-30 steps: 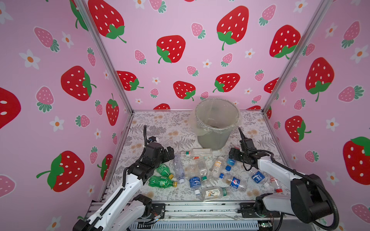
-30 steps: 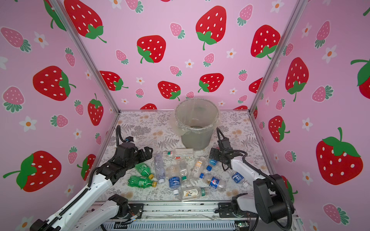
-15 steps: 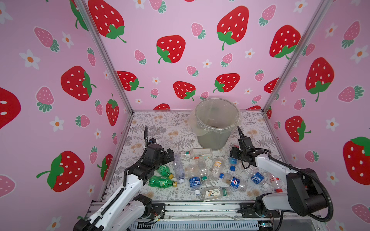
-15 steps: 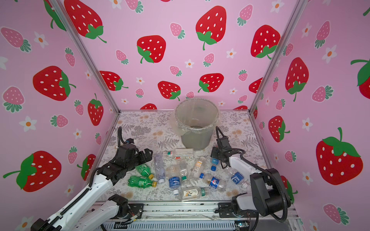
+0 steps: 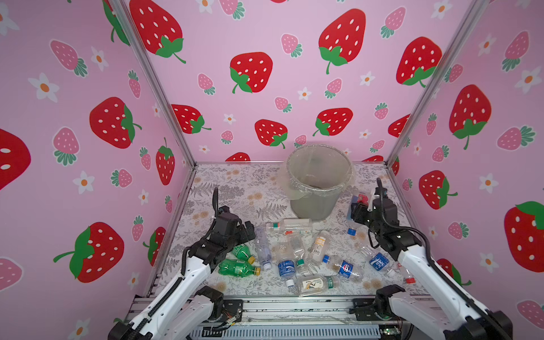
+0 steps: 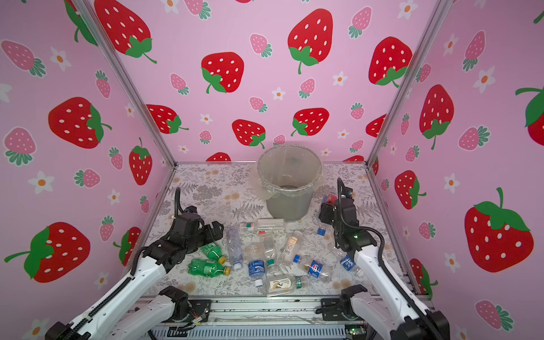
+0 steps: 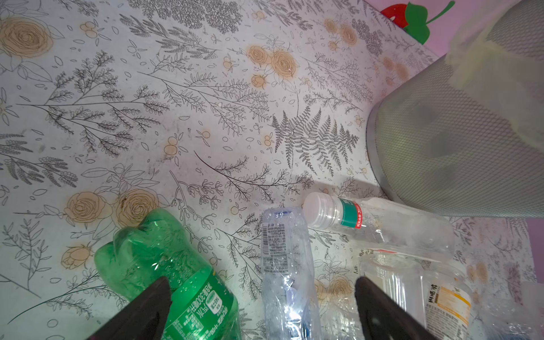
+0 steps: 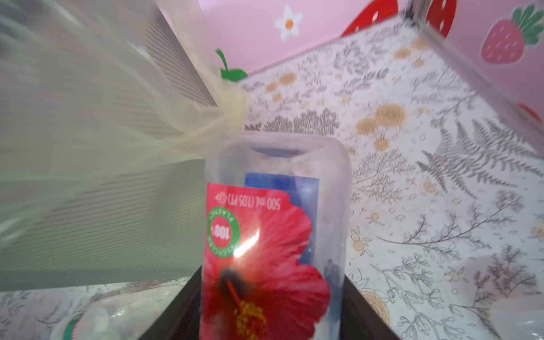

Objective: Throw the plastic bottles in the bin
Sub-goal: Pick up the plastic bottle from the middle-right of the table.

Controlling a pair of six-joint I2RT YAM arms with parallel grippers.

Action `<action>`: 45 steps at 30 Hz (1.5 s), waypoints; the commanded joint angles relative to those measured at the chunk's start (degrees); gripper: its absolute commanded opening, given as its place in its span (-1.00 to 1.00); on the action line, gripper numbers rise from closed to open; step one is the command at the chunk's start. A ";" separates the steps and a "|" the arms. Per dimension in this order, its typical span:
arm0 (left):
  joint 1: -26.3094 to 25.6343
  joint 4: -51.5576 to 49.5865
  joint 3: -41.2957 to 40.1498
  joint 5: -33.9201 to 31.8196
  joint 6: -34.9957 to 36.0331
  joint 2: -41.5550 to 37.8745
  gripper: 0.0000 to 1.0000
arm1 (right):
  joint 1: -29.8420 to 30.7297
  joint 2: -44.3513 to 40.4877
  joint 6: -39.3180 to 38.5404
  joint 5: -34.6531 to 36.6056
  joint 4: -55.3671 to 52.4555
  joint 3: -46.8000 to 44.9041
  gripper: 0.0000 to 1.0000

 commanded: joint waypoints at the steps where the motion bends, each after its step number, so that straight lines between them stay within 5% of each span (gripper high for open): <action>1: -0.21 -1.89 1.77 -1.70 -0.45 0.45 0.98 | -0.21 -9.42 -4.07 1.48 0.75 -3.15 0.22; 11: -0.18 -3.20 3.00 -2.06 -0.64 2.42 0.98 | -0.21 -32.03 -9.39 -6.48 3.86 -8.61 0.19; 18: -0.09 -2.90 2.93 -3.11 -0.65 2.82 0.98 | -0.21 -39.32 -9.56 -11.16 4.57 -11.10 0.19; 33: -0.01 -3.07 2.75 -3.21 -1.18 3.34 0.98 | -0.20 -38.44 -8.24 -14.46 6.81 -9.45 0.19; 45: 0.00 -3.12 2.95 -3.36 -1.39 3.91 0.98 | -0.18 -24.25 -7.74 -15.40 10.05 1.61 0.18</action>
